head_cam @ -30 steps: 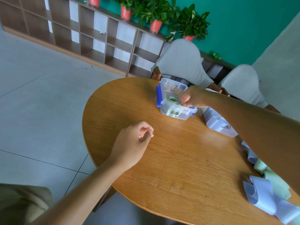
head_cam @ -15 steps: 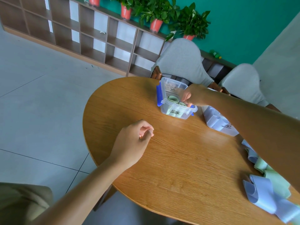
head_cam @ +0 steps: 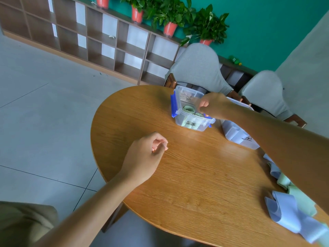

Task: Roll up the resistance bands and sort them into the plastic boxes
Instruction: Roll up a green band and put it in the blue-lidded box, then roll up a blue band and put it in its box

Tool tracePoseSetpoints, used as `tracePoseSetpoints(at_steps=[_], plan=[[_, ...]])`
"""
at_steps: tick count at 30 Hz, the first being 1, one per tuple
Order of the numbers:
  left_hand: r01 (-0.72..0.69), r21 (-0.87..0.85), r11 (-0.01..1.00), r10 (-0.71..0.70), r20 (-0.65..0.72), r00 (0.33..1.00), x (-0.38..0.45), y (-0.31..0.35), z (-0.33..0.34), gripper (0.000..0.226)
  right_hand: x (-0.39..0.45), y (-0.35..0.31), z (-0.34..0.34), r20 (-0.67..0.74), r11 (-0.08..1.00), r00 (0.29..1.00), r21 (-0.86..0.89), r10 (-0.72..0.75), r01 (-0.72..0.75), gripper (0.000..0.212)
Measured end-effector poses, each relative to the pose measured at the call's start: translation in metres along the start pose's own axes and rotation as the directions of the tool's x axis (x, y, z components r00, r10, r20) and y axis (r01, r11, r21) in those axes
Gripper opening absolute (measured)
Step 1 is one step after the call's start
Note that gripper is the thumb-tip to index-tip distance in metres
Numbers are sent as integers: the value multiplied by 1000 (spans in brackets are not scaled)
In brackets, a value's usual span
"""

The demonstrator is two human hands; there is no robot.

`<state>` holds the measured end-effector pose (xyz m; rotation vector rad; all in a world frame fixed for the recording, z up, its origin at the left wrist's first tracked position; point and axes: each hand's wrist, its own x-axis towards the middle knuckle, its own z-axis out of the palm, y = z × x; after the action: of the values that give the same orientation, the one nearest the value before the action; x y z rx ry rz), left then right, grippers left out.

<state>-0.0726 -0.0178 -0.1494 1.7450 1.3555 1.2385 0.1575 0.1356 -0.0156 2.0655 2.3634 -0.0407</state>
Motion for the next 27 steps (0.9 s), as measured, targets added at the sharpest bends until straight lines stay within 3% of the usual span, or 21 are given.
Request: tracePoseSetpoints(at_steps=[4, 7, 11, 18, 21, 27], plan=[[4, 0, 1000, -4, 6, 1000, 0, -1, 0, 10, -32, 1, 3, -98, 983, 989, 139, -107, 120, 18], [4, 13, 1000, -4, 11, 1000, 0, -2, 0, 11, -67, 4, 7, -103, 980, 981, 93, -164, 174, 32], [-10, 48, 999, 8, 25, 1000, -2, -2, -1, 11, -115, 23, 18, -59, 985, 986, 75, -154, 158, 34], [-47, 116, 992, 40, 64, 997, -6, 0, 2, 12, -188, 70, 39, 35, 997, 999, 78, -2, -1, 23], [-56, 143, 988, 46, 71, 996, -7, -1, 3, 12, -214, 88, 36, 74, 997, 995, -32, 68, -66, 18], [-63, 150, 987, 52, 72, 996, -7, -2, 3, 12, -239, 137, 38, 163, 907, 943, -360, 291, -218, 48]])
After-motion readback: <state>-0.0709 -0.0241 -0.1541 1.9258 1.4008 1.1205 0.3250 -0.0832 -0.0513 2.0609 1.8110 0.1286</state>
